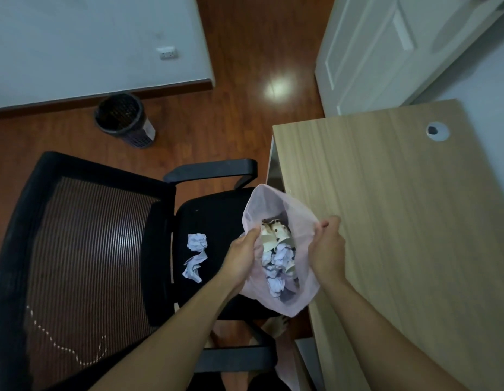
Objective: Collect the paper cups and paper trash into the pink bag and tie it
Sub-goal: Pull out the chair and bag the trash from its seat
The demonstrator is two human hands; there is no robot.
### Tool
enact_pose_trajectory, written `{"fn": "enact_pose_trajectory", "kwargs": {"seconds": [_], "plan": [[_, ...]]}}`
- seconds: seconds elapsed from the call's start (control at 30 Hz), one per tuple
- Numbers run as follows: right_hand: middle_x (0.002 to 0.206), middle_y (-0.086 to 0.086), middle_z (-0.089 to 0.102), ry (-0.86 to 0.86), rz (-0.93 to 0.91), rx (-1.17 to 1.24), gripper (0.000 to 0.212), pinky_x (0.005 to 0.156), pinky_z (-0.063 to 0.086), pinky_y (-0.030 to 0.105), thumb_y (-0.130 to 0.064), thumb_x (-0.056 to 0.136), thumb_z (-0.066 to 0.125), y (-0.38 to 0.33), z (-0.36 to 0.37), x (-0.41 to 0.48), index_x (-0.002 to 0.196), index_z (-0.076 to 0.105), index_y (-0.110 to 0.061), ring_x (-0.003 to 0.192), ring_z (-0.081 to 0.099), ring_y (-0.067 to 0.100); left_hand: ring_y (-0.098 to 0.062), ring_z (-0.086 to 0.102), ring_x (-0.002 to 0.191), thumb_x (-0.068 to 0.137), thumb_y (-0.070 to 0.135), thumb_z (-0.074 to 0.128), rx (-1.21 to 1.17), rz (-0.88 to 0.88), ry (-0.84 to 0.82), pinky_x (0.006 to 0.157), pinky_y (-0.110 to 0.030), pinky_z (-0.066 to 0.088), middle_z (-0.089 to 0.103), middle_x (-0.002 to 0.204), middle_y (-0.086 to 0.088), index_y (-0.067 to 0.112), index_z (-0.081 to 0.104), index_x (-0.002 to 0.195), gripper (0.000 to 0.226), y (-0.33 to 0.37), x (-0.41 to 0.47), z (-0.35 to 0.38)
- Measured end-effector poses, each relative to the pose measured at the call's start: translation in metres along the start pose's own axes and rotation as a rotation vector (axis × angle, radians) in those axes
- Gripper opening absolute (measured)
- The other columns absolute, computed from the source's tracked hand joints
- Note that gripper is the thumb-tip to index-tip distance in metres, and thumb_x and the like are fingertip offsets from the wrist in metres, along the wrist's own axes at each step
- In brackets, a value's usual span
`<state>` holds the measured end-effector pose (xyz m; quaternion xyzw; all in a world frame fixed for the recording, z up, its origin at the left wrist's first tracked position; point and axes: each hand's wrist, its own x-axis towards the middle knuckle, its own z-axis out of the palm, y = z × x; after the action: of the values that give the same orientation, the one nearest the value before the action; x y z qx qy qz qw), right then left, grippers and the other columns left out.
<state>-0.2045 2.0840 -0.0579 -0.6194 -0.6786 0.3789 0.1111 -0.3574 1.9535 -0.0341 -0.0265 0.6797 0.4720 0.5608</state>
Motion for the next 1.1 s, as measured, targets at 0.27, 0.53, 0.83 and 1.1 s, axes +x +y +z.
{"fn": "enact_pose_trajectory", "kwargs": {"seconds": [0.27, 0.53, 0.83, 1.1], "plan": [[0.133, 0.036, 0.055, 0.109, 0.103, -0.201, 0.026, 0.096, 0.050, 0.053, -0.007, 0.111, 0.041, 0.010, -0.002, 0.055, 0.128, 0.056, 0.007, 0.111, 0.061, 0.053, -0.023, 0.081, 0.102, 0.109, 0.051, 0.053, 0.000, -0.049, 0.022, 0.106, -0.044, 0.058, 0.084, 0.106, -0.006, 0.016, 0.083, 0.113, 0.046, -0.029, 0.003, -0.006], [0.151, 0.026, 0.051, 0.338, -0.013, -0.510, 0.034, 0.110, 0.040, 0.060, -0.025, 0.114, 0.043, 0.036, 0.031, 0.069, 0.135, 0.058, -0.001, 0.132, 0.052, 0.045, -0.018, 0.079, 0.101, 0.110, 0.054, 0.048, 0.031, -0.095, 0.101, 0.100, -0.038, 0.059, 0.084, 0.104, 0.001, 0.018, 0.080, 0.116, 0.049, -0.068, 0.015, -0.015], [0.181, 0.013, 0.024, 0.349, -0.199, -0.431, 0.056, 0.135, 0.009, 0.062, -0.034, 0.114, 0.039, 0.053, 0.047, 0.076, 0.165, 0.033, -0.012, 0.168, 0.018, 0.031, -0.021, 0.079, 0.096, 0.108, 0.055, 0.049, 0.075, -0.005, 0.241, 0.090, -0.039, 0.061, 0.083, 0.101, -0.001, 0.017, 0.079, 0.105, 0.049, -0.102, 0.050, -0.051], [0.183, 0.010, 0.015, 0.392, -0.216, -0.499, 0.066, 0.135, 0.008, 0.061, -0.038, 0.114, 0.033, 0.060, 0.052, 0.080, 0.174, 0.019, -0.014, 0.170, 0.011, 0.026, -0.038, 0.065, 0.121, 0.092, 0.033, 0.048, -0.335, 0.088, 0.268, 0.109, -0.052, 0.047, 0.071, 0.127, -0.023, -0.004, 0.070, 0.117, 0.050, -0.119, 0.082, -0.090]]}}
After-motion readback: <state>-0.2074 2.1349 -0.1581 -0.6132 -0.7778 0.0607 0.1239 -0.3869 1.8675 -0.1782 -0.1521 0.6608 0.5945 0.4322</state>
